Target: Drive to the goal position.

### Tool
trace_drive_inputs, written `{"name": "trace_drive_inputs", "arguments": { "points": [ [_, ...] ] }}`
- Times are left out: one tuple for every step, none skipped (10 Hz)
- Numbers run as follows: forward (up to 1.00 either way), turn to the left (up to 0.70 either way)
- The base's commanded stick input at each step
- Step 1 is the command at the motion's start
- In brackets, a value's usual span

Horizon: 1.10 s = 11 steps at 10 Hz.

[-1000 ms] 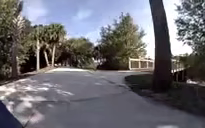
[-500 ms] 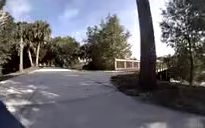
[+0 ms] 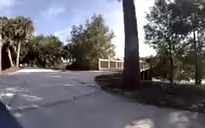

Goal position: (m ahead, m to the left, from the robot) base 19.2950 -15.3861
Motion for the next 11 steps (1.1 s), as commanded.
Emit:
{"name": "trace_drive_inputs", "arguments": {
  "points": [
    [0.00,0.00],
    [0.00,0.00],
    [0.00,0.00],
    [0.00,0.00],
    [0.00,0.00],
    [0.00,0.00],
    [0.00,0.00],
    [0.00,0.00],
    [0.00,0.37],
    [0.00,0.45],
    [0.00,0.45]
  ]
}}
